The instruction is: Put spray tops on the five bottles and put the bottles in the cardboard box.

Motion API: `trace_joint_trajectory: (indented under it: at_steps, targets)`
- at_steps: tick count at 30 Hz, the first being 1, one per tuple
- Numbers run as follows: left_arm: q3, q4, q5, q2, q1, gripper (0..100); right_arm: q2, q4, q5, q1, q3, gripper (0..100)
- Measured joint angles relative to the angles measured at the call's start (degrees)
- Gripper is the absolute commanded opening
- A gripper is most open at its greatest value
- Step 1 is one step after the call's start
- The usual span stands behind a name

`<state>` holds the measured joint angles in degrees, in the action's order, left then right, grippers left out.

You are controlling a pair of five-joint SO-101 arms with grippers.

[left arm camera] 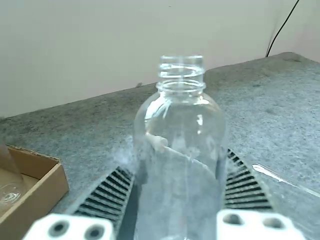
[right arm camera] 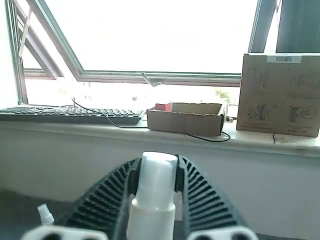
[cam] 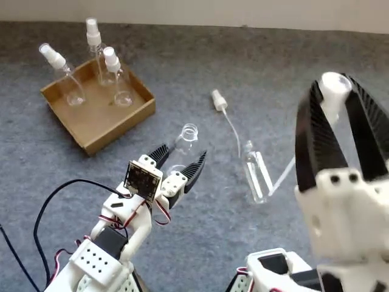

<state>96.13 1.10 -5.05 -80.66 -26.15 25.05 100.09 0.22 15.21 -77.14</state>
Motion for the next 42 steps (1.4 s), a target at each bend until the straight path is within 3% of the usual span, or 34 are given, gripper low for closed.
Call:
trace_joint_trajectory:
  at_steps: [9,18,21,32,37,42]
  targets:
    - [0.0,0.0,0.1,0.0,0.0,6,3.1,0.0,0.0,0.0,2.7,3.0]
    - [0.0,0.0,0.1,0.0,0.0,6,16.1,-1.1,-0.2,0.0,30.9,3.0]
    - [0.0,0.0,0.1,0.0,-1.5,6,20.6,-6.9,-0.4,0.1,41.9,3.0]
    - [0.0,-3.3,0.1,0.0,-17.9,6,36.0,-37.3,-0.6,0.3,84.4,3.0]
    - [0.0,-7.5,0.1,0.0,-19.8,6,44.3,-49.3,-0.6,0.7,98.0,3.0]
    - [0.0,-7.5,0.1,0.0,-19.7,6,47.6,-55.1,-0.6,0.7,106.3,3.0]
